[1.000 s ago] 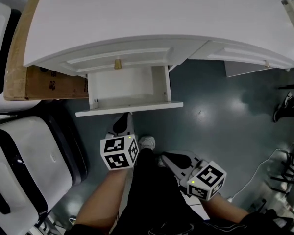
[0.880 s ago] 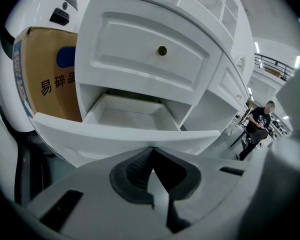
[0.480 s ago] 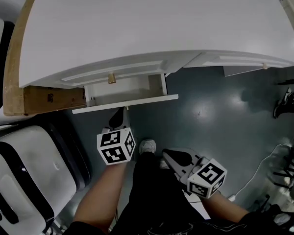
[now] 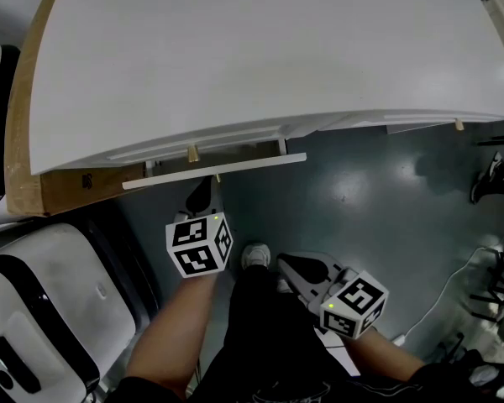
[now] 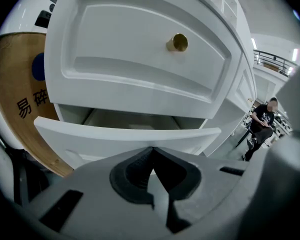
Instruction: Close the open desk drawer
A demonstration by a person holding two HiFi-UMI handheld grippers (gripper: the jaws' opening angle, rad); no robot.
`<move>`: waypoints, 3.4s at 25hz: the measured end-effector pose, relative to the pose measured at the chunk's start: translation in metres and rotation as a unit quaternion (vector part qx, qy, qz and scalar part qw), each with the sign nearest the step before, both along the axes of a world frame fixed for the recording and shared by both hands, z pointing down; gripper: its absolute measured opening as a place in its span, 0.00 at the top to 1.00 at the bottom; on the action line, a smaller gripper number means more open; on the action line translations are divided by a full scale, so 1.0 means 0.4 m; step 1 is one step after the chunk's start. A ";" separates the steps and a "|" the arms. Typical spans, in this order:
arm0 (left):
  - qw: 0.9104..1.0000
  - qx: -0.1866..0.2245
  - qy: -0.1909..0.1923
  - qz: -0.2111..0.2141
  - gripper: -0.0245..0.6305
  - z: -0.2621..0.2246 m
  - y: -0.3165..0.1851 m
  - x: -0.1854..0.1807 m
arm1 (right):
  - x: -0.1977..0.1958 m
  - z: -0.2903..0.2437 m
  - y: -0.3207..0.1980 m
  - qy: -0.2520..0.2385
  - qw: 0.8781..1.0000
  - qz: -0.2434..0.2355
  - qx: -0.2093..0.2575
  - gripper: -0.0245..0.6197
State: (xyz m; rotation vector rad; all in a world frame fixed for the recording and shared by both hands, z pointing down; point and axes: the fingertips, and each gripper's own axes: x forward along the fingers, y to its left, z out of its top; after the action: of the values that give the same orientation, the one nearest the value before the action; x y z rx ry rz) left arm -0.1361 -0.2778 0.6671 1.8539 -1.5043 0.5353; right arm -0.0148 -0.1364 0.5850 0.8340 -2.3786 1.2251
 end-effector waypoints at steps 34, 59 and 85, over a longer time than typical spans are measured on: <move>0.999 0.026 0.031 -0.024 0.96 -0.088 0.002 -0.027 | 0.004 -0.061 -0.028 -0.009 1.000 -0.007 0.028 0.95; 0.966 0.173 0.130 0.140 0.96 -1.072 0.627 0.257 | 0.133 -0.932 0.262 -0.092 0.959 -0.109 0.246 0.95; 0.937 0.265 0.106 0.201 0.96 -1.324 0.774 0.338 | 0.152 -1.156 0.398 -0.098 0.925 -0.123 0.347 0.95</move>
State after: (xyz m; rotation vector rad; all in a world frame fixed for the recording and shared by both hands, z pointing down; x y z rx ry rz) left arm -0.0011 0.0316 0.1376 2.5740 -1.1975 0.0921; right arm 0.0462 0.0226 0.1226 0.5716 -3.0162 0.3604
